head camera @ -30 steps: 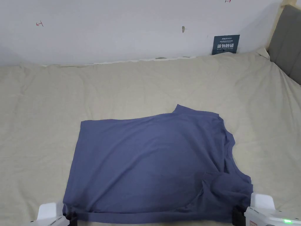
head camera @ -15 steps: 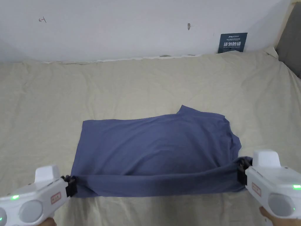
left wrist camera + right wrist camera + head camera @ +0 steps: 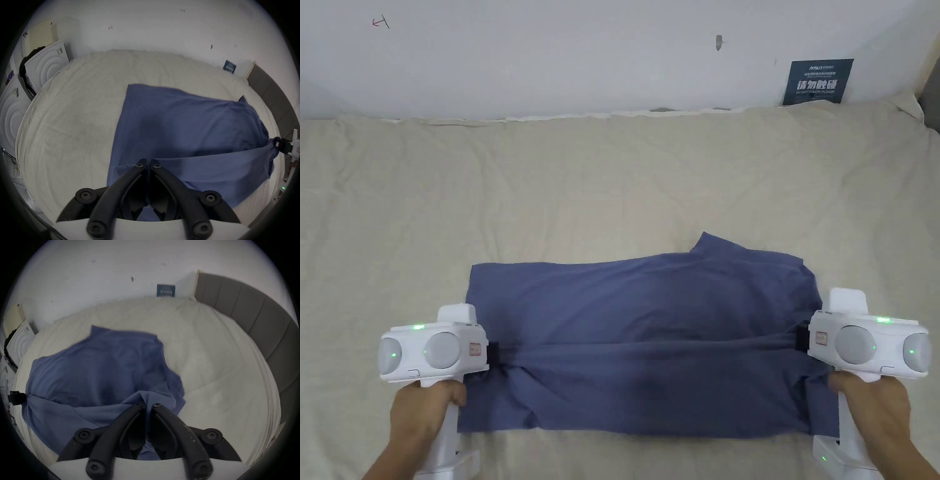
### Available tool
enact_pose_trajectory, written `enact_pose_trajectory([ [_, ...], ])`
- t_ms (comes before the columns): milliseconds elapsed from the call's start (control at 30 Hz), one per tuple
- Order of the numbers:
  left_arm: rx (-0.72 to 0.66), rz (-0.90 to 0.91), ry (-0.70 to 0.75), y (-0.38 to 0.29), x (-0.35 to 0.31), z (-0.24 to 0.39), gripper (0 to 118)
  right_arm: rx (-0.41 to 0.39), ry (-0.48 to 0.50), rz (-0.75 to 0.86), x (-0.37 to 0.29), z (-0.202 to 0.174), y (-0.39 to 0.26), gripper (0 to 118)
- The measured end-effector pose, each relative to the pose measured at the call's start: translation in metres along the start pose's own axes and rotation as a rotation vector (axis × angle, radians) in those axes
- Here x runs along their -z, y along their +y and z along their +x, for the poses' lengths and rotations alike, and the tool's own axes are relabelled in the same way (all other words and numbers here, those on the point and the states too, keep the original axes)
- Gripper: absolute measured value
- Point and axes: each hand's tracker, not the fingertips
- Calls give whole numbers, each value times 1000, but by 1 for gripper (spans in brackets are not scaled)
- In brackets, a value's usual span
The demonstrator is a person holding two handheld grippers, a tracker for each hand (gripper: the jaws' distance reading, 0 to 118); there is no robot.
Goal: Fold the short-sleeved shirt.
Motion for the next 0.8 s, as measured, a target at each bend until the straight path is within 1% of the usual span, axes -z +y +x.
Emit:
enact_pose_trajectory([
  [100, 7, -12, 9, -3, 11, 3, 3, 9, -5, -84, 24, 2, -9, 7],
  [133, 9, -13, 14, -4, 9, 3, 3, 18, 7, -105, 28, 3, -13, 7],
  [167, 10, -14, 16, -3, 7, 3, 4, 19, 5, -74, 26, 3, -17, 7],
  [200, 14, -17, 18, -1, 4, 4, 7, 12, 0, -47, 20, 2, -16, 7],
  [233, 21, -18, 18, 0, 1, 4, 18, -1, -4, -48, 16, 0, -14, 8],
  [300, 23, 19, 15, 0, -12, 5, 79, -15, 4, -37, 4, -1, -11, 28],
  [333, 11, 62, 5, 0, -22, 5, 102, -12, 19, 6, -8, -1, -10, 44],
  [367, 2, 99, -13, 0, -34, 6, 118, -3, 32, 59, -21, -1, -8, 70],
  [400, -6, 147, -36, 0, -49, 7, 118, -4, 45, 105, -35, -1, -7, 88],
  [433, -11, 217, -61, -2, -67, 9, 118, -14, 60, 150, -52, -1, -6, 97],
  [467, -13, 276, -78, -3, -83, 10, 117, -27, 75, 193, -67, -1, -4, 100],
  [533, -6, 363, -97, -6, -118, 13, 116, -44, 103, 318, -111, -2, -4, 105],
  [600, -2, 452, -91, -14, -150, 16, 116, -65, 111, 412, -150, -1, -5, 104],
  [633, -2, 513, -83, -21, -168, 19, 116, -75, 108, 473, -173, -2, -10, 104],
  [733, 1, 652, -75, -44, -207, 24, 116, -108, 94, 594, -223, -5, -27, 104],
  [800, 3, 715, -61, -62, -223, 26, 115, -110, 74, 648, -249, -6, -43, 105],
])
